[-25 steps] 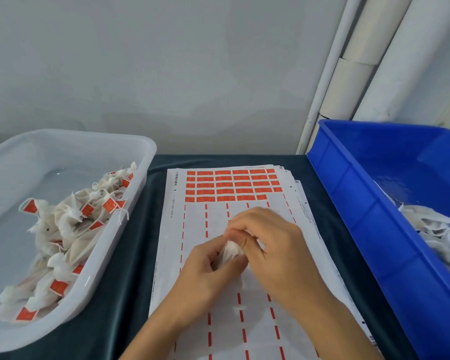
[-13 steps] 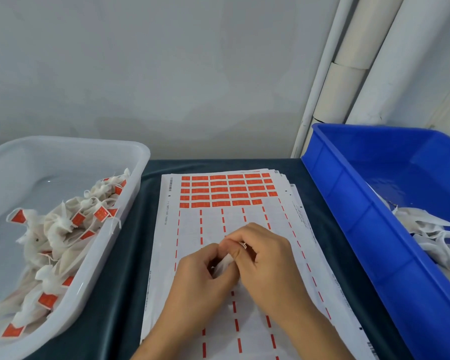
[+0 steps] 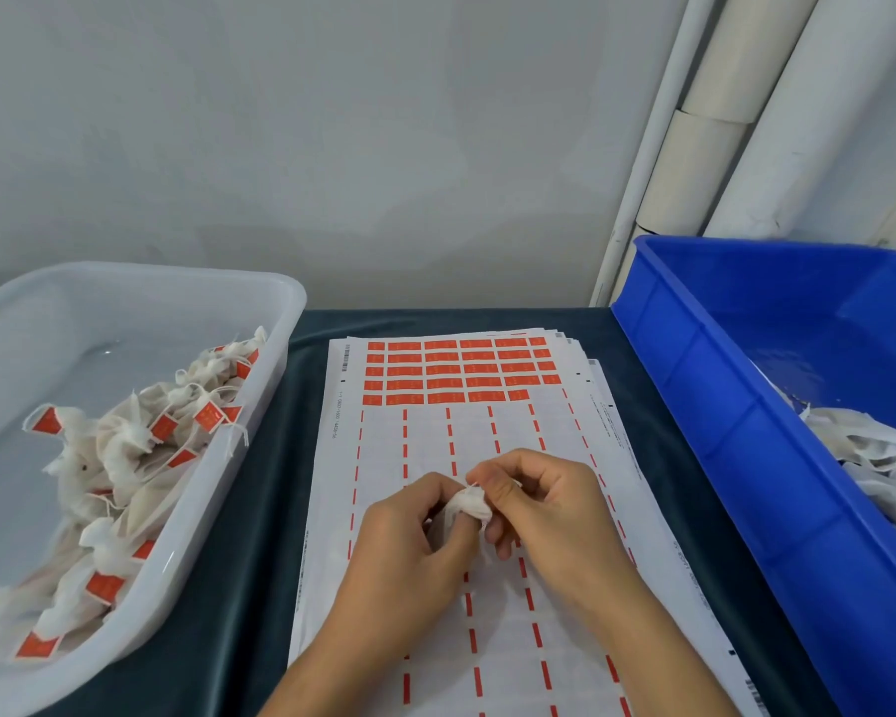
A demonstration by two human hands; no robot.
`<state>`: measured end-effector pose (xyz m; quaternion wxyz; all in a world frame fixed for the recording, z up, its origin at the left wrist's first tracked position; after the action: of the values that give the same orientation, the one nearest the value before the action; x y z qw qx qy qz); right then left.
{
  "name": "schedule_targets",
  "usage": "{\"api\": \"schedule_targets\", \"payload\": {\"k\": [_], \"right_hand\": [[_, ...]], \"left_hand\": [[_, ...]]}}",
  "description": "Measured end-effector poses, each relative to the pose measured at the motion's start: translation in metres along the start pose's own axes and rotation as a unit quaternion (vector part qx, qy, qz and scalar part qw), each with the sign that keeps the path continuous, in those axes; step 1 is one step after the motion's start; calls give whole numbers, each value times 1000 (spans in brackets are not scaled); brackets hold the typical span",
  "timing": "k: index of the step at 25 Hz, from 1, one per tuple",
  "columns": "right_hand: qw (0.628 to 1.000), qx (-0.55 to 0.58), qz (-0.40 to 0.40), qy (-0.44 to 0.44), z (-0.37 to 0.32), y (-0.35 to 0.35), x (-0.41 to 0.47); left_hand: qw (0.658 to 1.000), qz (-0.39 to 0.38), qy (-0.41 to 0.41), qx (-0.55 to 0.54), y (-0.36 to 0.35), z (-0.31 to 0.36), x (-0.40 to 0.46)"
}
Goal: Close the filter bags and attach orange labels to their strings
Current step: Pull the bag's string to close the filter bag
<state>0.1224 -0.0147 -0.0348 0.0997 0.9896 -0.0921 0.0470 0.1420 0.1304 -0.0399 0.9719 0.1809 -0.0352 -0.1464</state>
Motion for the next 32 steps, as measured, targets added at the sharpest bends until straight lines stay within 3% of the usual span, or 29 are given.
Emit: {"api": "schedule_targets", "payload": {"k": [8,16,22,26,32], "right_hand": [[1000,12,13,-8,6,-4,-3],[991,-119,-9,59,2,-6,-3],[985,-84,31,145,-17,-2,-9],[990,-52,55,116,-14,4,-3],[992,51,63,94,-11,-1,-7]], "left_hand": [[995,67,21,-68,10,-9,4],[979,25,102,-176,5,-20,9],[984,-3,86,-157,1,-18,8],[981,-27,90,-168,-3,-18,9],[947,-55,130,-289,-10,-26,9]]}}
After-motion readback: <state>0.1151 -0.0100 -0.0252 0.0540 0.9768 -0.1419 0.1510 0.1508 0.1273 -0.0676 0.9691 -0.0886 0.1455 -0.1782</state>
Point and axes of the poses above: each hand's wrist, its own x-axis towards the middle knuckle, its own y-axis out of the back of the hand, z = x × y, the point moved 9 cm from there along x, towards the middle knuckle, and after that the axes turned 6 degrees about y, right-handed, at the moved point
